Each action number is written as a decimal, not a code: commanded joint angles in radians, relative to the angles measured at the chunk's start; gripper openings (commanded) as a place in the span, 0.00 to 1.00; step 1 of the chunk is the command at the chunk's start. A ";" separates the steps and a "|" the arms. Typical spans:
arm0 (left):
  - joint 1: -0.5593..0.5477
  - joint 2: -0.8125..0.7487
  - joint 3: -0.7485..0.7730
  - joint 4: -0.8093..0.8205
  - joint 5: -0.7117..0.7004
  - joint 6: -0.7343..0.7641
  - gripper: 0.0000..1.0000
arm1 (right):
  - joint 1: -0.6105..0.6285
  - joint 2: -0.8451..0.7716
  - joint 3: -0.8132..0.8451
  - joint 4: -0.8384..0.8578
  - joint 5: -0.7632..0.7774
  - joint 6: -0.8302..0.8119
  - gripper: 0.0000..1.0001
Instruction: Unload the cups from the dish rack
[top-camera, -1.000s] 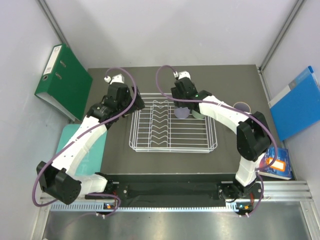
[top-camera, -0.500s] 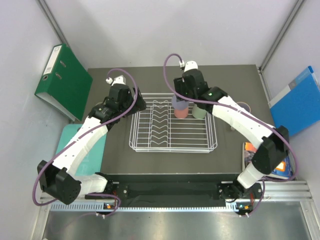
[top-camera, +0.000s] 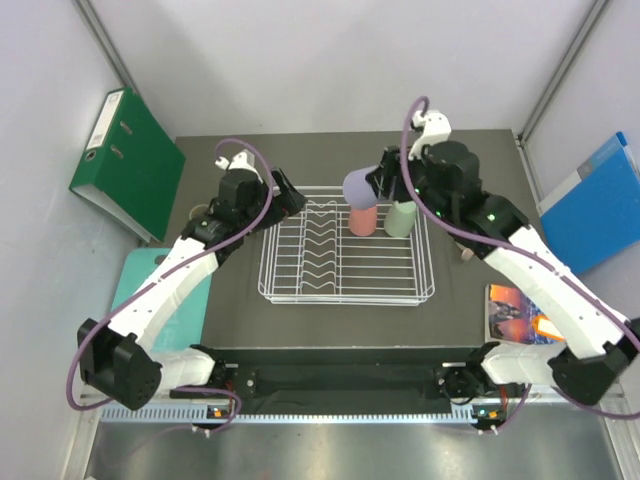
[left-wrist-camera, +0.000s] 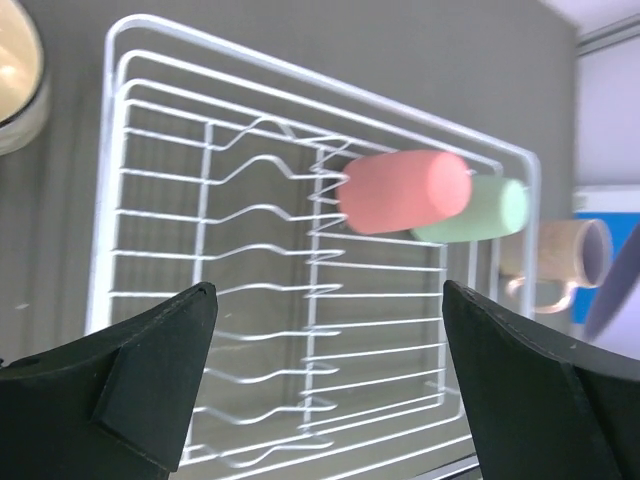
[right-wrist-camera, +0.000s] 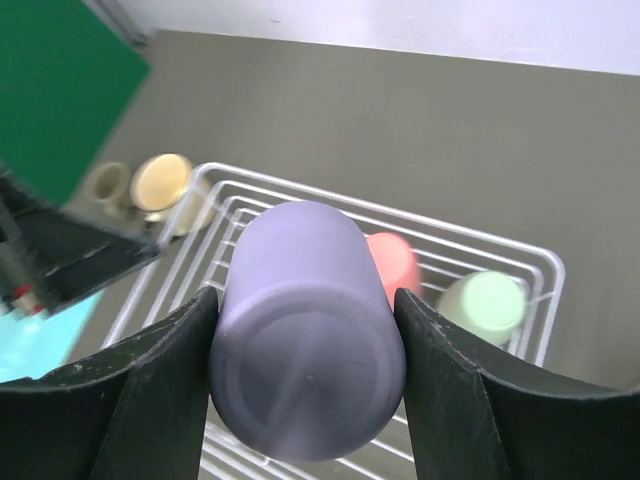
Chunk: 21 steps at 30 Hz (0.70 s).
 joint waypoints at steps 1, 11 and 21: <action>-0.002 -0.072 -0.041 0.200 0.086 -0.087 0.99 | -0.072 -0.145 -0.132 0.135 -0.169 0.105 0.00; 0.018 -0.093 -0.234 0.922 0.398 -0.428 0.97 | -0.353 -0.275 -0.522 0.762 -0.811 0.593 0.00; 0.000 0.035 -0.214 1.183 0.590 -0.606 0.89 | -0.357 -0.239 -0.547 0.931 -0.848 0.679 0.00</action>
